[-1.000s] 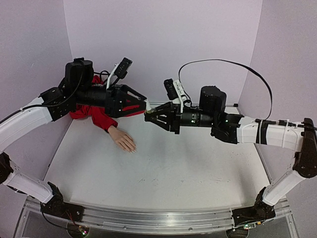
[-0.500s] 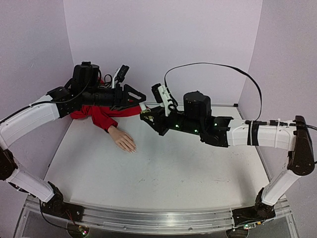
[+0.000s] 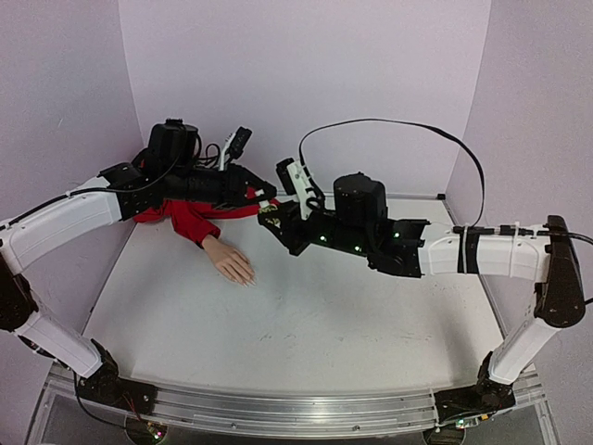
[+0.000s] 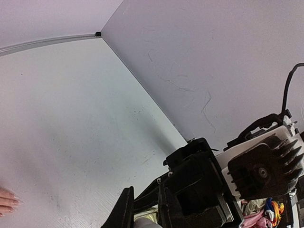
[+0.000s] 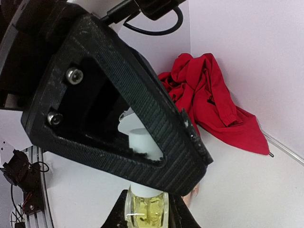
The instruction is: Paint the nails
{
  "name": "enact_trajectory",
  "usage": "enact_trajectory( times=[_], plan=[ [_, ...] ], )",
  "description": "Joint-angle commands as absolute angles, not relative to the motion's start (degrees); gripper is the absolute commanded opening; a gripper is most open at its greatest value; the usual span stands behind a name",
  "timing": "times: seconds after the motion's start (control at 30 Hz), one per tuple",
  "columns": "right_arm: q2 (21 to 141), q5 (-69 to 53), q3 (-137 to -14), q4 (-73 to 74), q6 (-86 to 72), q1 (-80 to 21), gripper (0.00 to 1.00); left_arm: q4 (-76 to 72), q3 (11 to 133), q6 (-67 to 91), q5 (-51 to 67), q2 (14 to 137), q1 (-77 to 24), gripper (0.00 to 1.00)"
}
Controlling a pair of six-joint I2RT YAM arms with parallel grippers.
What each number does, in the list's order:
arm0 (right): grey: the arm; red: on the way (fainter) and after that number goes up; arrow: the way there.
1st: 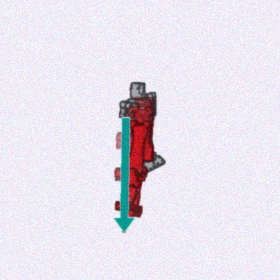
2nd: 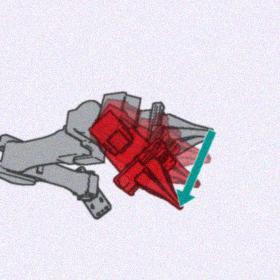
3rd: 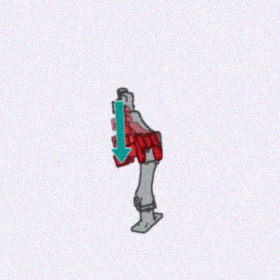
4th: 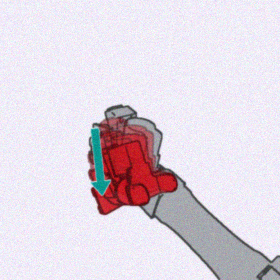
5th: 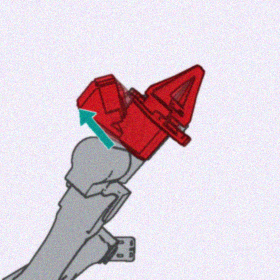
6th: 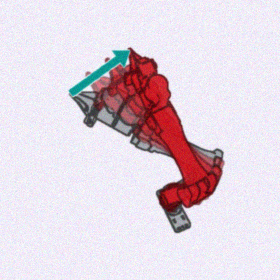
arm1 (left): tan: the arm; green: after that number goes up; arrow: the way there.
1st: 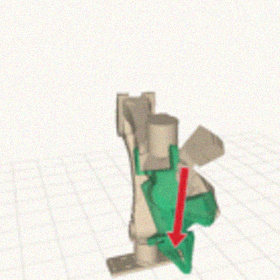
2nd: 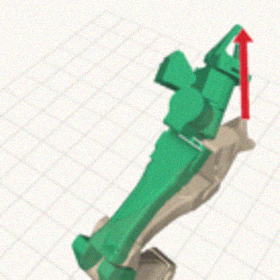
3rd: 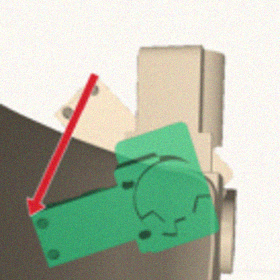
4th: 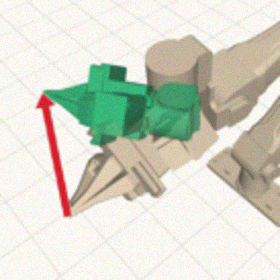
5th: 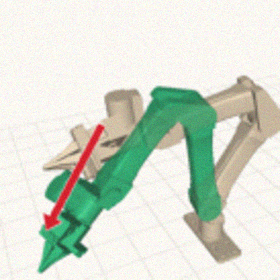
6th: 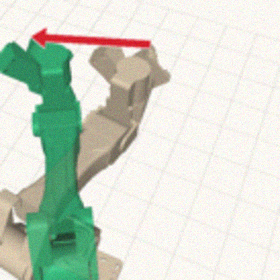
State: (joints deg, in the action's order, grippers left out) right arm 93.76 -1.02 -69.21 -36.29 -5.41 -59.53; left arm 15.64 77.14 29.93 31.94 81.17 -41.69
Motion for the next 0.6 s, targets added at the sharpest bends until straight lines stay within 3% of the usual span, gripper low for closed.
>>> enact_trajectory(
  times=[0.0,0.1,0.3,0.37,0.53,0.57],
  plan=[
    [92.2,-4.9,-72.3,-42.1,-5.1,-59.2,0.0,13.7,81.0,23.8,43.3,82.5,-44.6,0.0],
    [90.8,-18.7,-71.7,-43.5,-6.8,-56.5,0.0,13.1,81.5,17.2,53.3,81.9,-45.4,0.0],
    [89.2,-71.8,-68.3,-66.6,-20.4,-51.2,0.0,11.9,83.1,7.6,71.6,77.9,-47.2,0.0],
    [87.9,-74.3,-67.4,-71.9,-24.9,-51.3,0.0,11.7,83.8,6.1,73.5,77.1,-47.3,0.0],
    [84.4,-67.4,-63.7,-71.6,-22.7,-50.6,0.0,11.6,84.4,5.9,70.8,76.9,-47.3,0.0],
    [84.2,-66.4,-63.3,-71.4,-22.6,-50.3,0.0,11.7,84.3,6.4,69.4,76.9,-47.3,0.04]
  ],
)
